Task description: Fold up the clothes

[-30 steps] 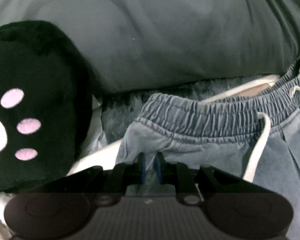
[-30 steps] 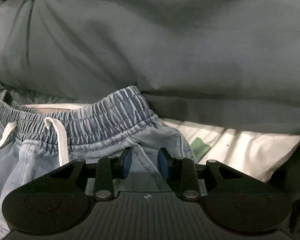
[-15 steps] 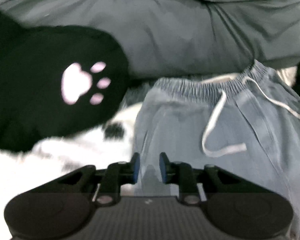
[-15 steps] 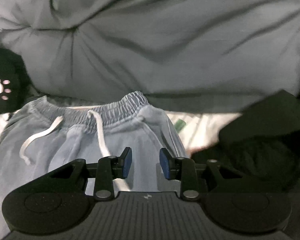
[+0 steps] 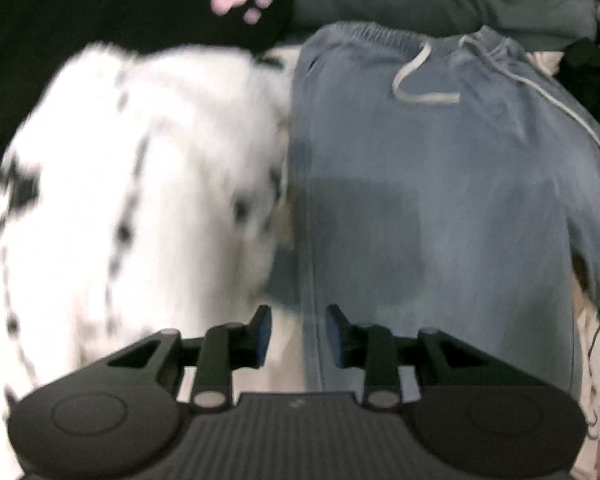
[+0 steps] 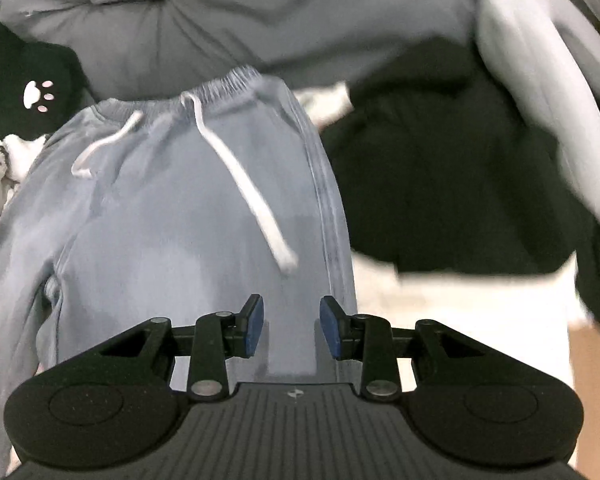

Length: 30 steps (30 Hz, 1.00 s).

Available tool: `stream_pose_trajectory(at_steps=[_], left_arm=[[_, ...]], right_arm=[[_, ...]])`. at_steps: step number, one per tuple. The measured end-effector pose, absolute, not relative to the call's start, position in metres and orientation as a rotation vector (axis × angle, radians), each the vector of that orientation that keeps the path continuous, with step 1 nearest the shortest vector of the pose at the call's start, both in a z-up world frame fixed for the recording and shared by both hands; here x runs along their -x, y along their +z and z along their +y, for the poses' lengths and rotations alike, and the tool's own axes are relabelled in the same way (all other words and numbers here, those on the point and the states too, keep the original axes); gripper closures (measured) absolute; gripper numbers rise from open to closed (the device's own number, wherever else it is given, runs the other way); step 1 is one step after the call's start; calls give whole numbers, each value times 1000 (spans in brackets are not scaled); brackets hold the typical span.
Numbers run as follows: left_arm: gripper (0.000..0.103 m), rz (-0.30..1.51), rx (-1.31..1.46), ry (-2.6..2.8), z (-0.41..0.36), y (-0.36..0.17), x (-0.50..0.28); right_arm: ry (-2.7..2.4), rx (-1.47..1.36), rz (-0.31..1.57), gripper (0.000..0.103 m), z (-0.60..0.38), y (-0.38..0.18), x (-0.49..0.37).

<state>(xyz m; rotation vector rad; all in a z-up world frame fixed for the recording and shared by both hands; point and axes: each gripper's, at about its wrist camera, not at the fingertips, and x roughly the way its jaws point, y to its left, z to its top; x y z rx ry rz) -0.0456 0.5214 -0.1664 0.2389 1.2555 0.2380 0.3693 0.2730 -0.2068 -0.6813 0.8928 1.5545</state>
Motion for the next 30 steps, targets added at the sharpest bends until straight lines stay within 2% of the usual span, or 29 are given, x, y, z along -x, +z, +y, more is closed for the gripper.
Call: stream_pose_trajectory(at_steps=[8, 12, 16, 22, 25, 27, 28, 29, 30], left_arm=[[61, 1256, -137, 236, 531, -176, 79], [61, 1278, -96, 240, 542, -185, 92], [70, 1298, 3, 201, 554, -191, 105], [71, 1311, 91, 141, 566, -201, 111], [89, 1314, 86, 126, 569, -205, 111], [93, 1314, 68, 126, 567, -200, 111], [93, 1313, 54, 127, 566, -198, 111], [94, 1312, 39, 128, 564, -195, 110], [94, 1313, 24, 128, 563, -192, 110]], right_arm=[[1532, 648, 976, 65, 233, -209, -347], [1448, 724, 958, 65, 212, -222, -347], [1343, 782, 948, 65, 191, -237, -365], [1300, 797, 1030, 65, 176, -263, -384], [1321, 786, 1077, 65, 176, -272, -386], [1331, 811, 1067, 72, 177, -271, -385], [1336, 823, 1061, 87, 178, -270, -385], [1341, 835, 1057, 94, 179, -270, -385], [1342, 834, 1064, 95, 179, -269, -386]])
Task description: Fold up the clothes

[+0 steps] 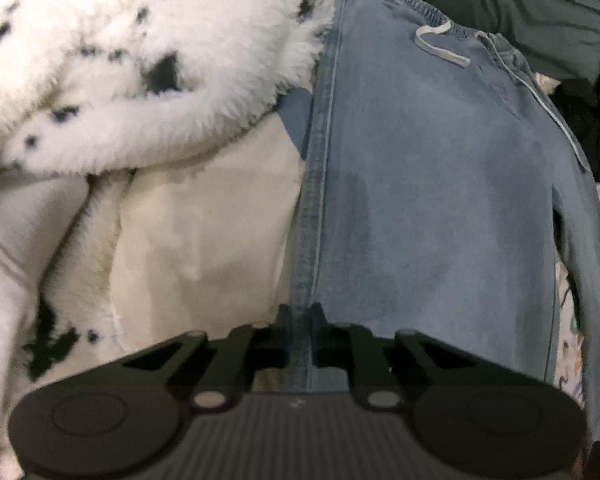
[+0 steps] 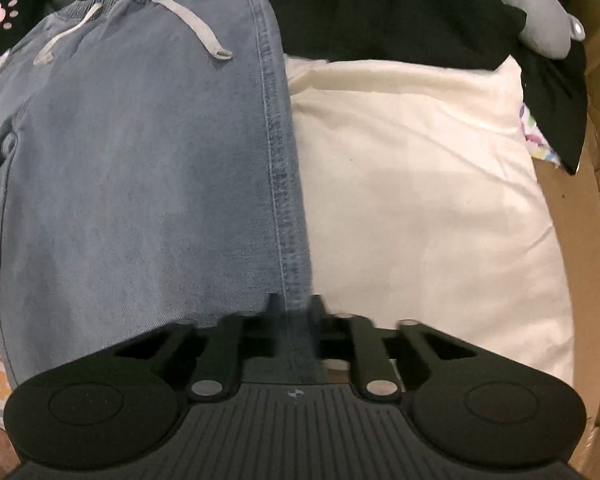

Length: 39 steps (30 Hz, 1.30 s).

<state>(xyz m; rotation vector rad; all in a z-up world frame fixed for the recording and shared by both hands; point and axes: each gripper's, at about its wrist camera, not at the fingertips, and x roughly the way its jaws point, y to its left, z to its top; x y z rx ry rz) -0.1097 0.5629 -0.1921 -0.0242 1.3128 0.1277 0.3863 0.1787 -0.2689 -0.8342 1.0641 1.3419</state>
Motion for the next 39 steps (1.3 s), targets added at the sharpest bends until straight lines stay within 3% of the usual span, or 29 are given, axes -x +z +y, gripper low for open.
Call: stream_pose_trajectory(at_steps=[8, 14, 16, 17, 23, 28, 30, 36, 39], left_arm=[[95, 1311, -21, 172, 570, -181, 107], [92, 1346, -20, 161, 571, -188, 102], [90, 1349, -15, 161, 571, -189, 104], [90, 1347, -7, 163, 571, -188, 107], [86, 1370, 19, 162, 567, -180, 138], [83, 1396, 33, 169, 560, -176, 167], [78, 1415, 45, 187, 558, -175, 177], [78, 1471, 51, 193, 551, -170, 211], [78, 1512, 41, 183, 544, -170, 221]], right_arm=[[1314, 877, 1045, 100, 179, -266, -382], [1266, 878, 1062, 98, 180, -269, -382], [1251, 881, 1064, 88, 179, -269, -383], [1250, 870, 1076, 77, 177, -269, -386], [1250, 813, 1154, 65, 150, -274, -395], [1261, 797, 1192, 64, 130, -276, -394], [1264, 805, 1203, 65, 121, -277, -393], [1260, 812, 1228, 65, 93, -277, -388], [1274, 853, 1216, 80, 83, -275, -383]])
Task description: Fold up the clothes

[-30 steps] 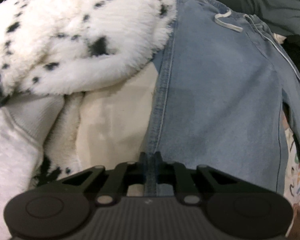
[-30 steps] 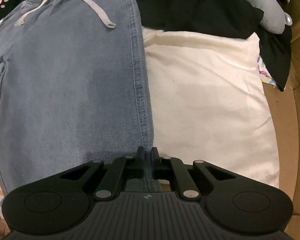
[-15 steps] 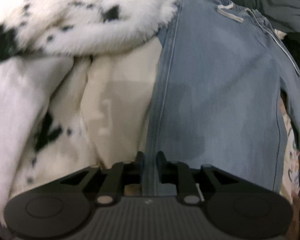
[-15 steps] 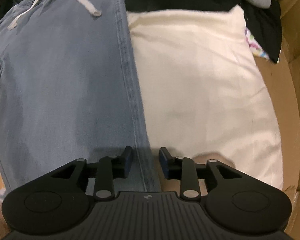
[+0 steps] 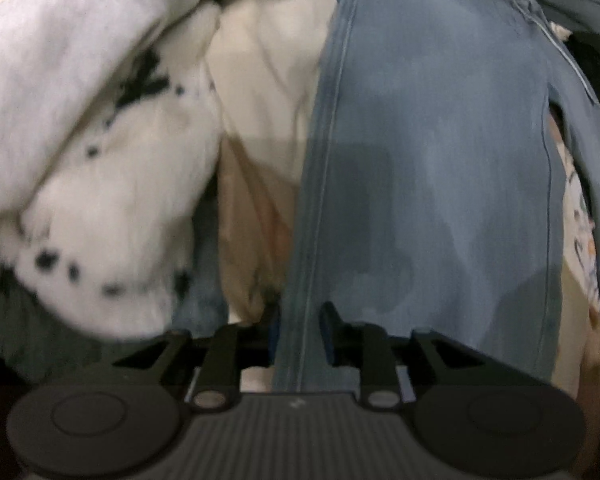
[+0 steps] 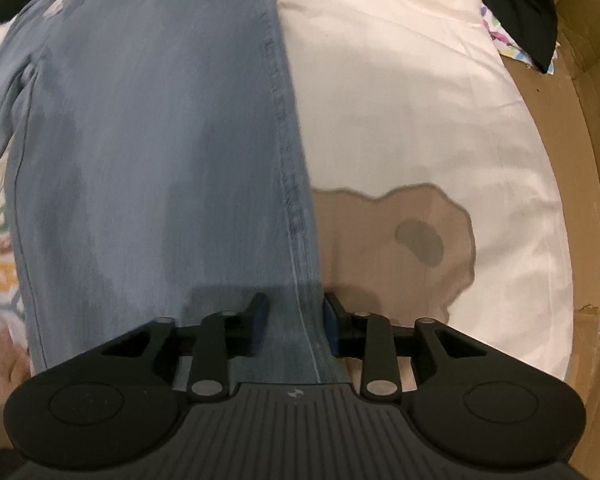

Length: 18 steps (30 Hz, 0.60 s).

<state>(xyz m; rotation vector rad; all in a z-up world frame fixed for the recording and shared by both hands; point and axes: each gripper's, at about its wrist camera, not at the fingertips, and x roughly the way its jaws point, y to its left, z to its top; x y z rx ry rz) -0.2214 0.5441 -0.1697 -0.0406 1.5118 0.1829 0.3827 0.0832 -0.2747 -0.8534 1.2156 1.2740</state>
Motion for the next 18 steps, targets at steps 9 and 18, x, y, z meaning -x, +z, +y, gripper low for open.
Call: stream_pose_trajectory(at_steps=[9, 18], left_arm=[[94, 1590, 72, 233, 548, -162, 241], [90, 1592, 44, 291, 536, -156, 227]], right_arm=[[1223, 793, 1267, 88, 66, -280, -386], [1184, 857, 1283, 98, 68, -283, -388]])
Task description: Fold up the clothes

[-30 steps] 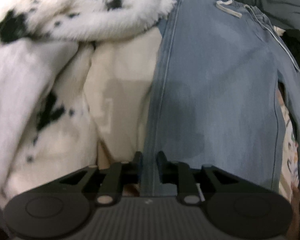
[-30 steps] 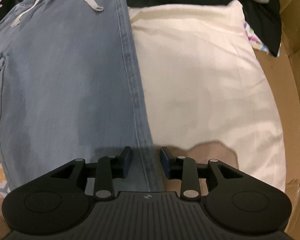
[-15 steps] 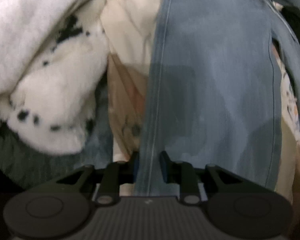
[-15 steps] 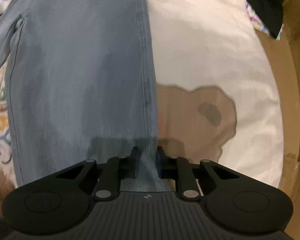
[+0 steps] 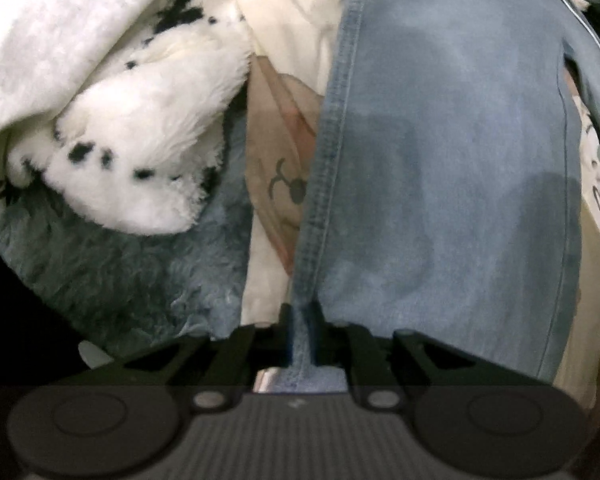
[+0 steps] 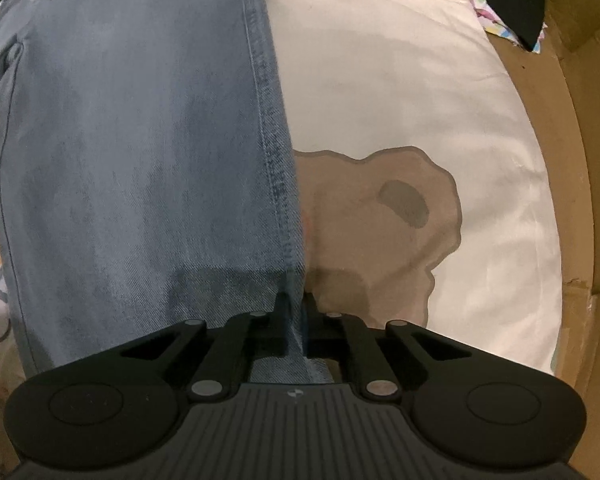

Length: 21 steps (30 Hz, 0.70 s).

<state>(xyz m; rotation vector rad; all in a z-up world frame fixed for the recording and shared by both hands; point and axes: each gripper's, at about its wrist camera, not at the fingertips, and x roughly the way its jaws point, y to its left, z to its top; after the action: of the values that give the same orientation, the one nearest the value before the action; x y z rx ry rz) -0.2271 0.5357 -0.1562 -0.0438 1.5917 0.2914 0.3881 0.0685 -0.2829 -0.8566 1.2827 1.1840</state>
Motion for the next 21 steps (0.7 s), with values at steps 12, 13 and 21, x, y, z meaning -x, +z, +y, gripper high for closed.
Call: stream_pose_trajectory(at_steps=[12, 13, 21], left_arm=[[73, 1642, 123, 506, 510, -109, 202], [73, 1651, 121, 512, 495, -101, 233], [65, 1696, 92, 525, 428, -84, 293]], right_arm=[[1110, 921, 1347, 58, 59, -270, -382], [1108, 958, 1337, 58, 55, -265, -379], [1079, 1031, 1389, 57, 18, -199, -350]])
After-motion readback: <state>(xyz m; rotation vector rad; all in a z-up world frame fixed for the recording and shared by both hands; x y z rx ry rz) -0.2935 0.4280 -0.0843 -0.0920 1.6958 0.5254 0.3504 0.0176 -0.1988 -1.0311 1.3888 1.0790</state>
